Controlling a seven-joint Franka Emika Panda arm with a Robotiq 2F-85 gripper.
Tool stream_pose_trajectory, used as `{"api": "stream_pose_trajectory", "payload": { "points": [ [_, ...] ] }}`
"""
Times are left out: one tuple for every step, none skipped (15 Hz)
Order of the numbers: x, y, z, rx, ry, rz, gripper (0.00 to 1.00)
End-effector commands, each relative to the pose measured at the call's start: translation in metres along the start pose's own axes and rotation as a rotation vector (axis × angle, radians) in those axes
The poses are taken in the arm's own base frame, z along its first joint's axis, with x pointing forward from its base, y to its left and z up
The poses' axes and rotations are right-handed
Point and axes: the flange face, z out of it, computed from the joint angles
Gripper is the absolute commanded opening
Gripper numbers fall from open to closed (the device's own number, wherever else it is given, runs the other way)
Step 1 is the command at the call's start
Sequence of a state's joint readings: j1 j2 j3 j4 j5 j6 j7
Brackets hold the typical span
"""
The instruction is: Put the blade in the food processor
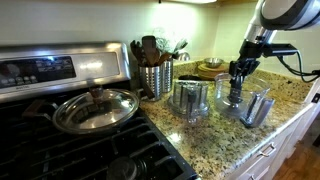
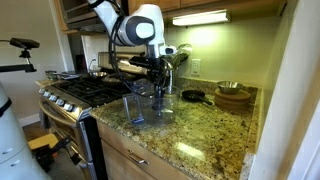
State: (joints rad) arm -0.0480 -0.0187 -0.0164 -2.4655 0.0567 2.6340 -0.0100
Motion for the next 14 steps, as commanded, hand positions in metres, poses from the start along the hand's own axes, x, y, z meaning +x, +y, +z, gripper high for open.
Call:
{"api": "stream_pose_trajectory", "payload": {
  "points": [
    [-0.021,-0.024,0.019,0.023,0.001,0.004,0.21],
    [-0.023,-0.027,0.019,0.022,0.005,-0.001,0.21],
    [-0.025,-0.028,0.020,0.020,0.008,-0.006,0.21],
    [-0.027,-0.030,0.017,0.017,0.014,-0.011,0.21],
    [-0.031,-0.030,0.010,0.012,0.023,-0.013,0.21],
    [-0.033,-0.030,0.006,0.010,0.030,-0.014,0.21],
    [-0.037,-0.030,0.000,0.003,0.038,-0.012,0.21],
    [-0.041,-0.031,-0.004,0.003,0.044,-0.014,0.21],
    [-0.046,-0.032,-0.008,0.000,0.044,-0.010,0.21],
    [-0.052,-0.034,-0.012,0.004,0.044,-0.012,0.21],
    [-0.057,-0.035,-0.014,0.003,0.045,-0.013,0.21],
    [-0.063,-0.036,-0.018,-0.001,0.054,-0.016,0.21],
    [-0.067,-0.037,-0.021,-0.007,0.063,-0.015,0.21],
    [-0.070,-0.038,-0.023,-0.015,0.084,-0.014,0.21]
  ]
}}
